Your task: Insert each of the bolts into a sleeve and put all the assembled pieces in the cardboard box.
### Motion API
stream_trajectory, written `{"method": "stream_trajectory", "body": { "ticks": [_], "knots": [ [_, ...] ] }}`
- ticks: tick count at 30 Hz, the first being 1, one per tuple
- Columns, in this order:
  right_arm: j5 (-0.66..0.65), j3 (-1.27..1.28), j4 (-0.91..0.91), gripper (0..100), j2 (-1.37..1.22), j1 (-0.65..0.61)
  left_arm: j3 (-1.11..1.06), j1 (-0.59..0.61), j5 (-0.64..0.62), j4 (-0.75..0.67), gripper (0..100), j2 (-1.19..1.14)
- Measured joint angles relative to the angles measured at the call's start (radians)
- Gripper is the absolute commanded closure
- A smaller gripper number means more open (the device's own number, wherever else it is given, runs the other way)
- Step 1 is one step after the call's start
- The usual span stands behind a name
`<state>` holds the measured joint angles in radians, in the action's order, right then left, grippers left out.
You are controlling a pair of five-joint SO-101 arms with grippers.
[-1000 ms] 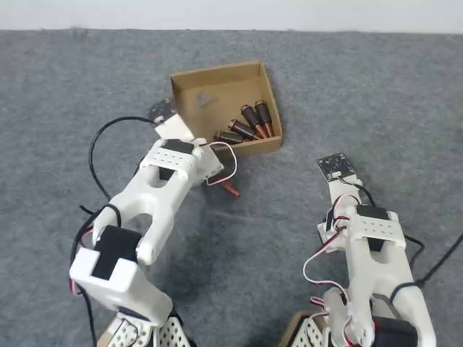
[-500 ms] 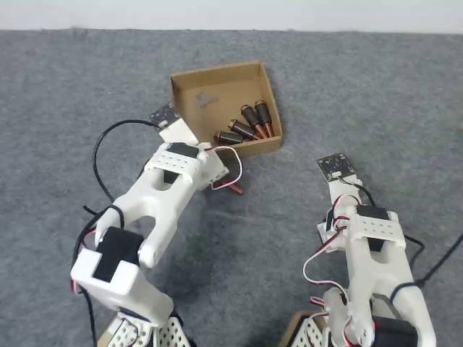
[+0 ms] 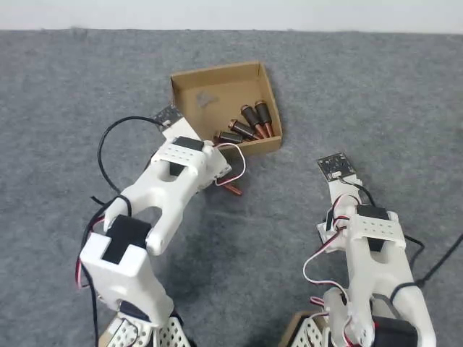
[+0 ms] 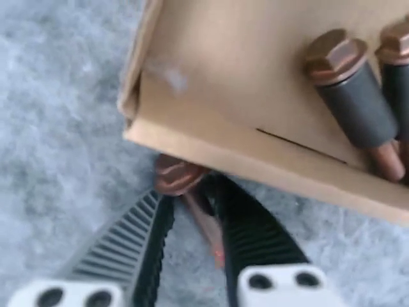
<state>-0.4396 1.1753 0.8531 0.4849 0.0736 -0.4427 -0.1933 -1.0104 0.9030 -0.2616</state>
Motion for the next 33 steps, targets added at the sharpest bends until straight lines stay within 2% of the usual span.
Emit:
{"method": "stream_trajectory", "body": {
  "ticks": [14,22,27,33],
  "knots": [
    [0.000,0.000,0.000,99.1,0.000,0.000,-0.035,0.005,0.275,0.008,99,0.040],
    [0.000,0.000,0.000,99.1,0.000,0.000,-0.035,0.072,0.256,0.002,98,0.040],
    [0.000,0.000,0.000,99.1,0.000,0.000,-0.035,0.091,0.250,0.002,88,0.040],
    [0.000,0.000,0.000,99.1,0.000,0.000,-0.043,0.092,0.249,-0.002,87,0.040]
  ]
}}
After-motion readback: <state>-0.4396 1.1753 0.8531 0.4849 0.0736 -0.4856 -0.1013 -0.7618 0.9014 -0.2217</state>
